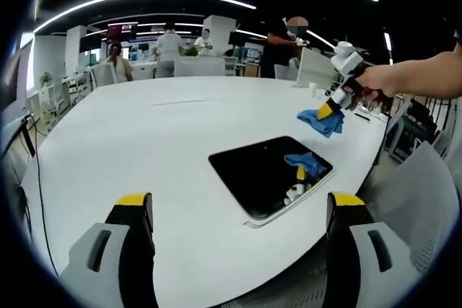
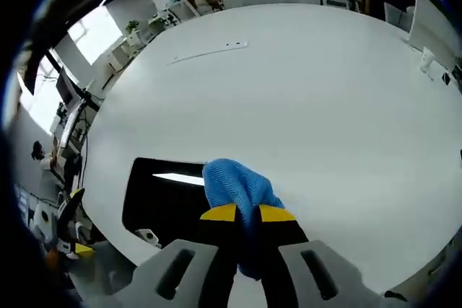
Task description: Wipe the mirror surface with the cleaning cloth until all visible marks leave the cleaned area.
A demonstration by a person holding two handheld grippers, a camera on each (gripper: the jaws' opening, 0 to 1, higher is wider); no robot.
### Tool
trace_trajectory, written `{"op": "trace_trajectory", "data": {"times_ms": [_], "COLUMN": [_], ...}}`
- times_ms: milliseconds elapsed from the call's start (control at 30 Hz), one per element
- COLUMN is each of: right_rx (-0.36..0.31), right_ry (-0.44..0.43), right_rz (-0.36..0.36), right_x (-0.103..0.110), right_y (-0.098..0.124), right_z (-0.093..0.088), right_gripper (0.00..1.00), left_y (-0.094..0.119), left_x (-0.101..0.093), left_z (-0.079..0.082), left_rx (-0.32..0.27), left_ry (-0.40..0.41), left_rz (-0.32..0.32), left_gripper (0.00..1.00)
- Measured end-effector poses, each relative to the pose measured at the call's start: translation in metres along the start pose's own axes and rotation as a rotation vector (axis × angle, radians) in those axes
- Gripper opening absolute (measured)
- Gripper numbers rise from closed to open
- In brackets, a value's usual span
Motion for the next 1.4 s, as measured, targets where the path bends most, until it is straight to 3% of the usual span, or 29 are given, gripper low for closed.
{"op": "trace_trajectory", "data": {"times_ms": [300,467,533,600,667,733,900,1067,1133,1200,1333,1400], "right_rx": [0.056,0.056,0.071,0.088,0.083,0.058,0.023,0.001,-0.008,-0.055,-0.185,-0.204], "right_ry": [-0.002,0.078,0.174,0.281,0.268,0.294,0.29,0.254,0.286,0.312,0.396,0.41], "right_rz": [-0.021,-0.036,-0.05,-0.098,-0.087,-0.093,-0.128,-0.106,-0.081,-0.032,0.094,0.133], "right_x": [-0.036,-0.043,-0.042,-0.045,-0.045,-0.047,-0.062,-0.072,-0.067,-0.057,-0.042,-0.04], "right_y": [-0.027,-0.031,-0.033,-0.036,-0.04,-0.039,-0.031,-0.028,-0.025,-0.02,-0.003,0.009], "right_z": [-0.021,-0.026,-0.026,-0.028,-0.036,-0.034,-0.033,-0.034,-0.032,-0.028,-0.026,-0.032], "right_gripper": [0.05,0.06,0.08,0.17,0.28,0.3,0.52,0.7,0.7,0.72,0.87,0.9], "left_y": [0.001,0.001,0.001,0.001,0.0,0.0,0.0,0.0,0.001,0.005,0.013,0.015], "left_x": [0.003,0.003,0.004,0.004,0.003,0.003,0.003,0.002,0.004,0.01,0.028,0.042], "left_z": [-0.002,-0.003,-0.004,-0.004,-0.004,-0.005,-0.005,-0.005,-0.004,0.001,0.008,0.01], "left_rx": [0.018,0.038,0.036,0.036,0.042,0.045,0.047,0.051,0.055,0.036,0.026,0.022], "left_ry": [0.006,-0.004,0.007,0.01,0.003,-0.001,0.004,0.011,0.036,0.035,0.043,0.063], "left_rz": [0.025,0.025,0.032,0.032,0.027,0.026,0.022,0.024,0.025,0.056,0.087,0.093], "left_gripper": [0.99,0.99,0.99,0.99,0.99,0.99,0.99,0.99,0.99,0.99,0.99,0.99]}}
Point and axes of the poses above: the point that each gripper's makers call its tool centre point, and the gripper's own axes: y roughly backward along the fingers, x roughly to its left, z roughly out of its top, the point moved 7 cm from there along y, roughly backward along the fingers, and after that the axes turned 14 degrees about z, right-handed, at the moved point
